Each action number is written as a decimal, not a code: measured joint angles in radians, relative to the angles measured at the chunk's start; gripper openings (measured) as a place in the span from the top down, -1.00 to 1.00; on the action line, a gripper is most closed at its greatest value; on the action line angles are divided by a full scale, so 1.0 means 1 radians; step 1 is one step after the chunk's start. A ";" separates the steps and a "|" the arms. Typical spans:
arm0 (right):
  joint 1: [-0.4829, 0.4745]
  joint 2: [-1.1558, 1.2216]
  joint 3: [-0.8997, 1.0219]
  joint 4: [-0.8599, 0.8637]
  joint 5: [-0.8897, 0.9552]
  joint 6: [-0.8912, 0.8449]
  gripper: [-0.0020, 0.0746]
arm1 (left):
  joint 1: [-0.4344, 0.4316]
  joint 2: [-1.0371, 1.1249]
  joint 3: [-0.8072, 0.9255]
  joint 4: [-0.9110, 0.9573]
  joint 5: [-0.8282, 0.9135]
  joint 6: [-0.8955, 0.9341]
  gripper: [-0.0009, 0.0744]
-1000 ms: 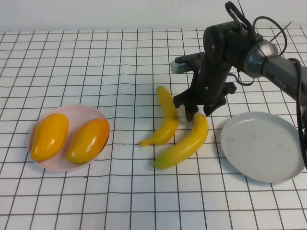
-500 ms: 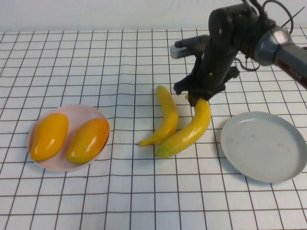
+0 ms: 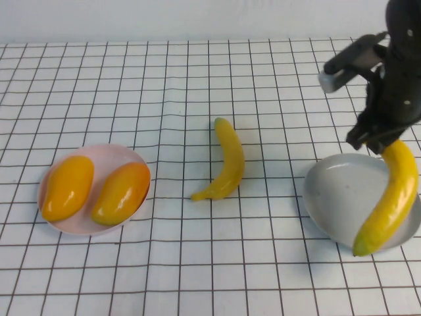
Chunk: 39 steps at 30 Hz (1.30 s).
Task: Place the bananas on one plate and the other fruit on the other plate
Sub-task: Put another type of fruit in the right plate
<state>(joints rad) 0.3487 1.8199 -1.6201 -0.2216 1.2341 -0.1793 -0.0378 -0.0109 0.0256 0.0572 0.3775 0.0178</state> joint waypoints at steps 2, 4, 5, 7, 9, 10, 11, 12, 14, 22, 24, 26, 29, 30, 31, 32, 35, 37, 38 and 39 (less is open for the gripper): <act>-0.057 -0.004 0.052 0.012 -0.011 -0.002 0.34 | 0.000 0.000 0.000 0.000 0.000 0.000 0.98; -0.111 0.002 0.075 0.040 -0.039 -0.007 0.34 | 0.000 0.000 0.000 0.000 0.000 0.000 0.98; -0.137 0.010 0.078 0.053 -0.054 -0.015 0.34 | 0.000 0.000 0.000 0.000 0.000 0.000 0.98; -0.175 0.033 0.080 0.076 -0.077 -0.052 0.34 | 0.000 0.000 0.000 0.000 0.000 0.000 0.98; -0.194 0.057 0.080 0.093 -0.104 -0.072 0.33 | 0.000 0.000 0.000 0.000 0.000 0.000 0.98; -0.199 0.070 0.082 0.095 -0.120 -0.074 0.29 | 0.000 0.000 0.000 0.000 0.000 0.000 0.98; -0.201 0.084 0.082 0.095 -0.136 -0.078 0.22 | 0.000 0.000 0.000 0.000 0.000 0.000 0.98; -0.201 0.094 0.083 0.100 -0.148 -0.079 0.15 | 0.000 0.000 0.000 0.000 0.000 0.000 0.98; -0.201 0.116 0.084 0.107 -0.178 -0.082 -0.04 | 0.000 0.000 0.000 0.000 0.000 0.000 0.98; -0.194 0.130 0.008 0.148 -0.134 -0.065 -0.19 | 0.000 0.000 0.000 0.000 0.000 0.000 0.98; -0.175 0.130 -0.054 0.207 -0.097 -0.054 -0.17 | 0.000 0.000 0.000 0.000 0.000 0.000 0.98; -0.137 0.130 -0.107 0.264 -0.073 -0.044 -0.15 | 0.000 0.000 0.000 0.000 0.000 0.000 0.98; -0.052 0.132 -0.176 0.297 -0.060 -0.007 -0.14 | 0.000 0.000 0.000 0.000 0.000 0.000 0.98; -0.023 0.137 -0.200 0.297 -0.060 0.002 -0.14 | 0.000 0.000 0.000 0.000 0.000 0.000 0.98; 0.013 0.147 -0.224 0.298 -0.060 0.012 -0.14 | 0.000 0.000 0.000 0.000 0.000 0.000 0.98; 0.048 0.161 -0.248 0.298 -0.062 0.026 -0.14 | 0.000 0.000 0.000 0.000 0.000 0.000 0.98; 0.136 0.222 -0.322 0.274 -0.070 0.092 -0.14 | 0.000 0.000 0.000 0.000 0.000 0.000 0.98; 0.184 0.279 -0.376 0.247 -0.070 0.134 -0.14 | 0.000 0.000 0.000 0.000 0.000 0.000 0.98; 0.203 0.310 -0.409 0.231 -0.070 0.155 -0.14 | 0.000 0.000 0.000 0.000 0.000 0.000 0.98; 0.216 0.342 -0.443 0.222 -0.068 0.173 -0.14 | 0.000 0.000 0.000 0.000 0.000 0.000 0.98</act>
<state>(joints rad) 0.5644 2.1616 -2.0630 0.0000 1.1658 -0.0064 -0.0378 -0.0109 0.0256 0.0572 0.3775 0.0178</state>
